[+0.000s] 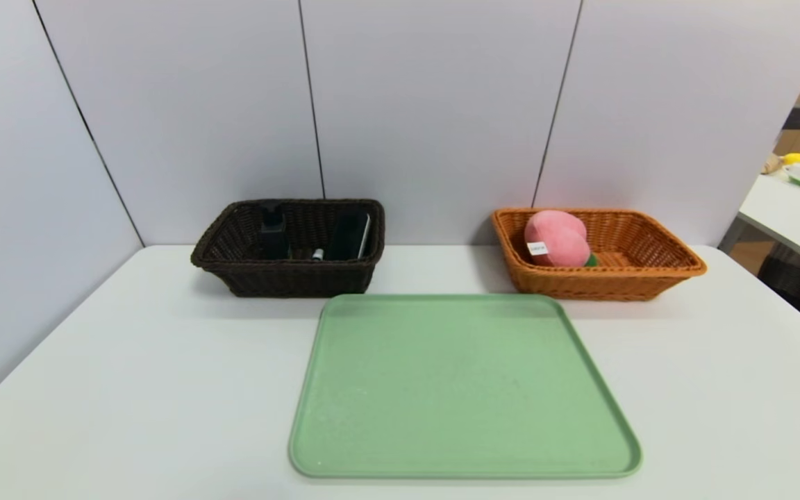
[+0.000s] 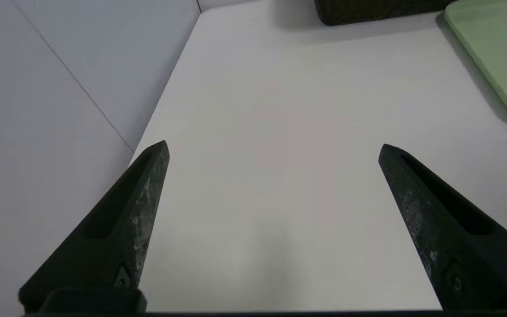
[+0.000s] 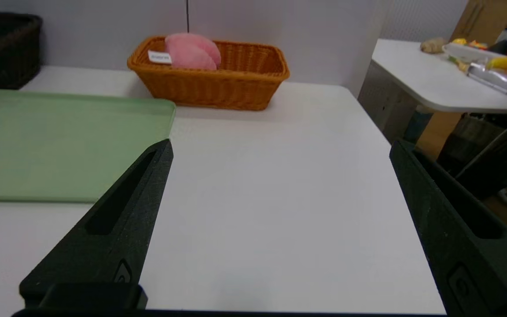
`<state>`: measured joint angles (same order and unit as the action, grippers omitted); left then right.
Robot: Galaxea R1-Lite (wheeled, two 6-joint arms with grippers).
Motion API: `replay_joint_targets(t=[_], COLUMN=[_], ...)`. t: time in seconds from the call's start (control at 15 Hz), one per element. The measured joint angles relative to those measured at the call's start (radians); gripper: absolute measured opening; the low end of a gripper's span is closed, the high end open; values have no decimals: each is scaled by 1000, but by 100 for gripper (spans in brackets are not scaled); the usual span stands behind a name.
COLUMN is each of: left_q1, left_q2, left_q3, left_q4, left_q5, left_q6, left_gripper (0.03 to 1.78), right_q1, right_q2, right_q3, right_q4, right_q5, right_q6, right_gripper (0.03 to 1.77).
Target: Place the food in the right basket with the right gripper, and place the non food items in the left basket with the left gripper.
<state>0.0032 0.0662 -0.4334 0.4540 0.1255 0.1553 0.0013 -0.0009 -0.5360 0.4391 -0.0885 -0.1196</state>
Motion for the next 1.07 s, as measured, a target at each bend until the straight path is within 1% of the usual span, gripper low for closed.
replay_joint_targets(t=[0.13, 0.27, 0.4, 0.47, 0.6, 0.67, 0.73, 0.87, 1.0, 1.07], left_q1=[-1, -1, -1, -2, -2, -2, -2, -2, -2, -2], left_q2=[-35, -53, -62, -64, -65, -65, -65, -66, -66, -66], left_q3=[100, 169, 214, 238, 293, 324, 367, 415, 429, 431], left_q4=[-192, -355, -452, -479, -517, -542, -580, -643, -592, -569], left_q5=[-1, -3, -4, -5, -10, -10, -10, -16, -51, -85], left_q6=[10, 2, -2, -3, -6, -9, -10, -26, -69, -102], left_gripper=[169, 169, 169, 169, 169, 169, 169, 169, 169, 169], right_q1=[0, 0, 0, 0, 0, 0, 0, 0, 0, 0], right_q2=[0, 0, 0, 0, 0, 0, 0, 0, 0, 0], right_q3=[80, 183, 306, 377, 491, 513, 524, 533, 535, 535], right_q4=[-169, -356, -556, -664, -830, -855, -832, -737, -613, -546], right_q5=[6, 10, 24, 35, 56, 66, 65, 65, 70, 83], right_q6=[-31, -82, -123, -137, -148, -149, -147, -142, -123, -107], right_gripper=[170, 170, 170, 170, 170, 170, 170, 170, 170, 170])
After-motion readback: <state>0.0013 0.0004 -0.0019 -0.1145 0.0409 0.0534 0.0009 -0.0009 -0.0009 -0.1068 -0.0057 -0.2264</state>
